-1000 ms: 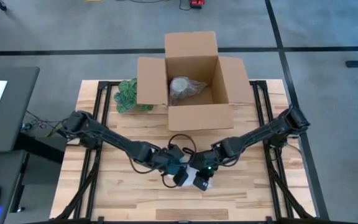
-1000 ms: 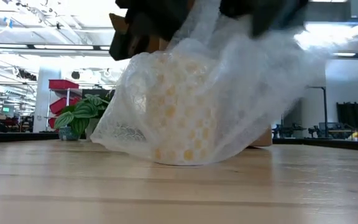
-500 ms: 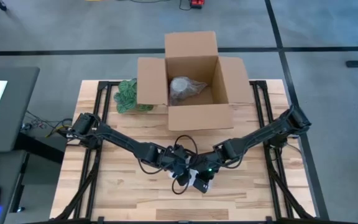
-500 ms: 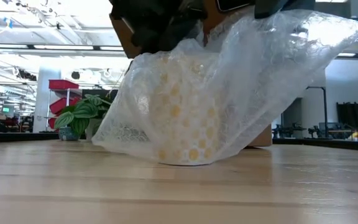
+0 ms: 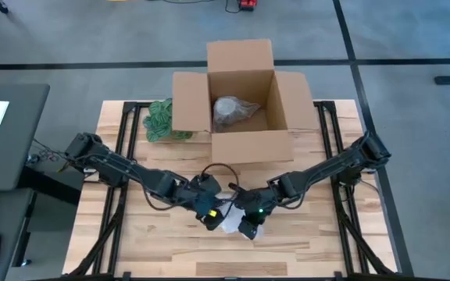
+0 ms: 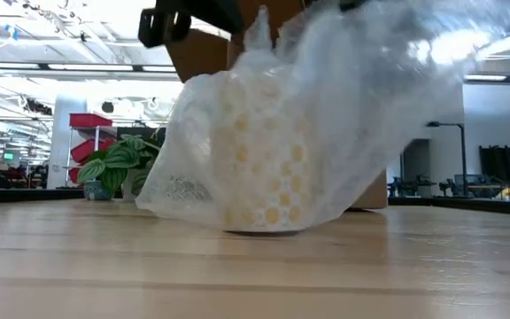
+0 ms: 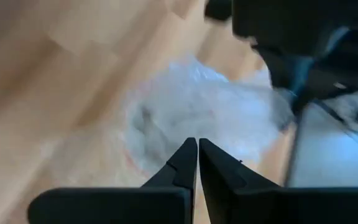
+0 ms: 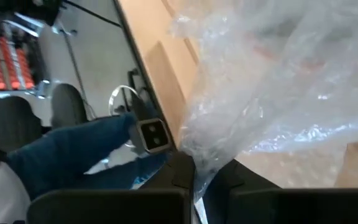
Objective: Wrap mug
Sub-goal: Wrap the yellow mug with bubble wrap
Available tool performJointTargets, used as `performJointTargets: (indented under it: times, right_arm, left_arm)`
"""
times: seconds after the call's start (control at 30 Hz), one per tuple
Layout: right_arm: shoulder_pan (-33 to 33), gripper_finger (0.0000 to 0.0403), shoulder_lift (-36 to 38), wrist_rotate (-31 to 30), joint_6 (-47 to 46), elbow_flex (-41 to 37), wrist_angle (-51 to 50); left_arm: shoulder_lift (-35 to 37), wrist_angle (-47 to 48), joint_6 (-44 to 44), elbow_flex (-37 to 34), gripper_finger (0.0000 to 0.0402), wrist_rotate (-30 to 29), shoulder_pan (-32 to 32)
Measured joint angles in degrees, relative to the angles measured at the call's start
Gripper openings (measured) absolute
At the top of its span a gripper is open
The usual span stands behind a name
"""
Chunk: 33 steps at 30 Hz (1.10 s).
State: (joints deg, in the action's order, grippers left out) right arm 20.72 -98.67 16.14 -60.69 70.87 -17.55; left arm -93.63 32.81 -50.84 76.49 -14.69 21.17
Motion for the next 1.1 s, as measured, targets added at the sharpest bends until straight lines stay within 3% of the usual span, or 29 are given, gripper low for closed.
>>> performJointTargets:
  times: [0.1,0.17,0.5,0.9,1.1]
  right_arm:
    - [-0.5,0.0001,0.0,0.0,-1.1,0.0,2.9]
    - [-1.0,0.0001,0.0,-0.2,-1.4,0.0,4.6]
    - [-1.6,0.0001,0.0,-0.9,-1.4,-0.1,6.4]
    - [2.0,0.0001,0.0,-3.0,2.4,0.0,2.0]
    - [4.6,0.0005,0.0,-8.0,5.7,0.0,1.0]
  left_arm:
    - [-1.7,-1.0,3.4,-0.4,0.0,-7.2,1.3]
    - [-3.6,-3.2,4.1,-1.1,0.0,-8.2,1.4]
    - [-13.2,-17.2,4.0,-3.7,0.0,-3.2,3.4]
    - [-5.7,-13.0,4.3,-1.2,0.0,-1.9,5.3]
    - [-7.7,-13.3,3.4,-2.1,0.0,-2.1,6.8]
